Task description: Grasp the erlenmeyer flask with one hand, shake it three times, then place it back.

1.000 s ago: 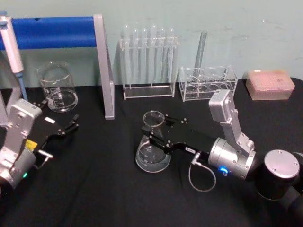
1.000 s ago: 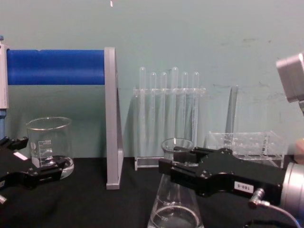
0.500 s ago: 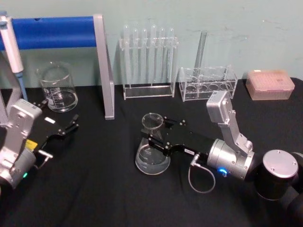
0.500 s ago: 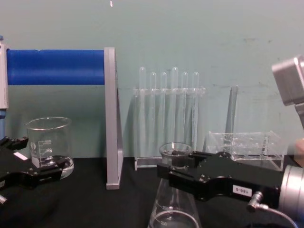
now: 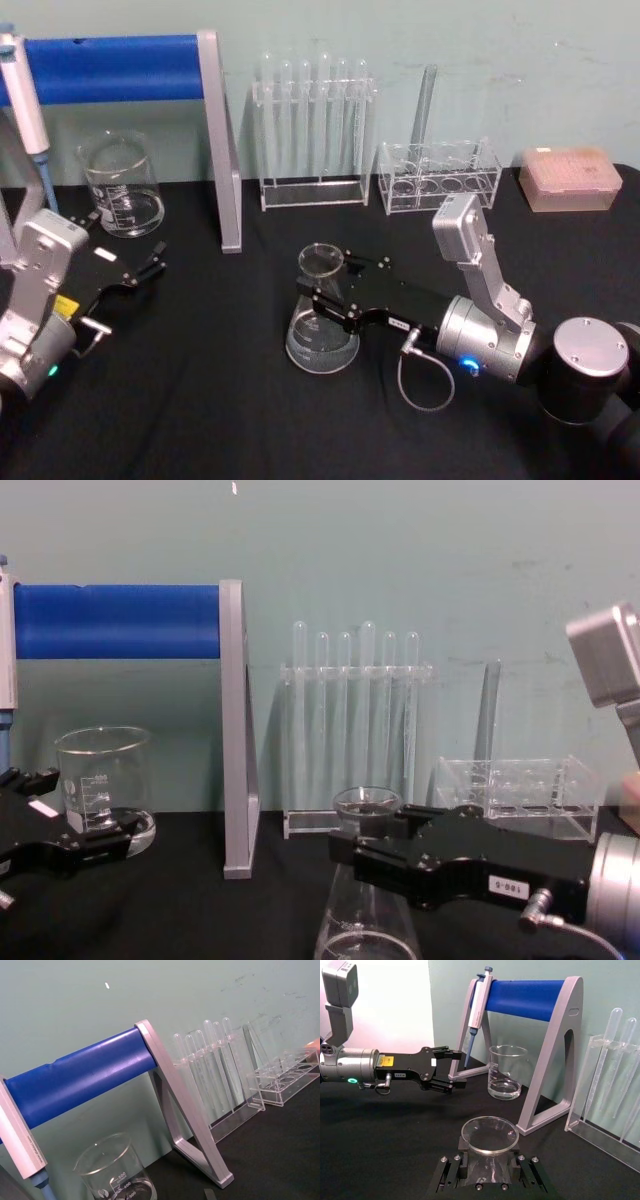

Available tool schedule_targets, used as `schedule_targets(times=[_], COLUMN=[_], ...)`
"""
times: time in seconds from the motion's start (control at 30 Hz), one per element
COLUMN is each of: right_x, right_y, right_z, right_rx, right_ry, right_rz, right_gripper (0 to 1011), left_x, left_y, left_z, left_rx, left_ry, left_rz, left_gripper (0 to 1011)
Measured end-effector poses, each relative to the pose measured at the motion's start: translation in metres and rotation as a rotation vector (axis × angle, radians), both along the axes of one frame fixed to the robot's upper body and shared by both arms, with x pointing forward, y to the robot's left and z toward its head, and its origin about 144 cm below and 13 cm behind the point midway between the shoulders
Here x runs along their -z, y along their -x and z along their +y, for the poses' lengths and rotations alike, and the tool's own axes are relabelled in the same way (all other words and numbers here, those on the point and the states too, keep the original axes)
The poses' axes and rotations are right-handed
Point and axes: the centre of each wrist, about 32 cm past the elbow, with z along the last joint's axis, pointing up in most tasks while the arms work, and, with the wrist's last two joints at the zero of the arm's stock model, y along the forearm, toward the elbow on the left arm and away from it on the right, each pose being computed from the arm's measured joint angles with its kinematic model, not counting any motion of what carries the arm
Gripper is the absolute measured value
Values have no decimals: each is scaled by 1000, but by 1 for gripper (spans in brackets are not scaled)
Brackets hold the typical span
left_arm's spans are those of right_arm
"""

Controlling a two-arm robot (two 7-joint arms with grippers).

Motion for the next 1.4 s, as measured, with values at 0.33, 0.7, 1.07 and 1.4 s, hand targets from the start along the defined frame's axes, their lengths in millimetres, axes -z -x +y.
schedule_targets(times=[0.33, 0.7, 1.07, 1.4], right_x=[0, 0, 0, 0], right_y=[1, 1, 1, 1], right_z=[0, 0, 0, 0], right_rx=[-2, -4, -3, -1], right_ry=[7, 10, 10, 11], right_rz=[2, 2, 3, 4], right_gripper=[449, 449, 449, 466], left_x=[0, 0, 0, 0], left_y=[0, 0, 0, 0], left_z=[0, 0, 0, 0], left_rx=[0, 0, 0, 0], left_ry=[0, 0, 0, 0], left_rz=[0, 0, 0, 0], left_gripper=[1001, 1001, 1001, 1001])
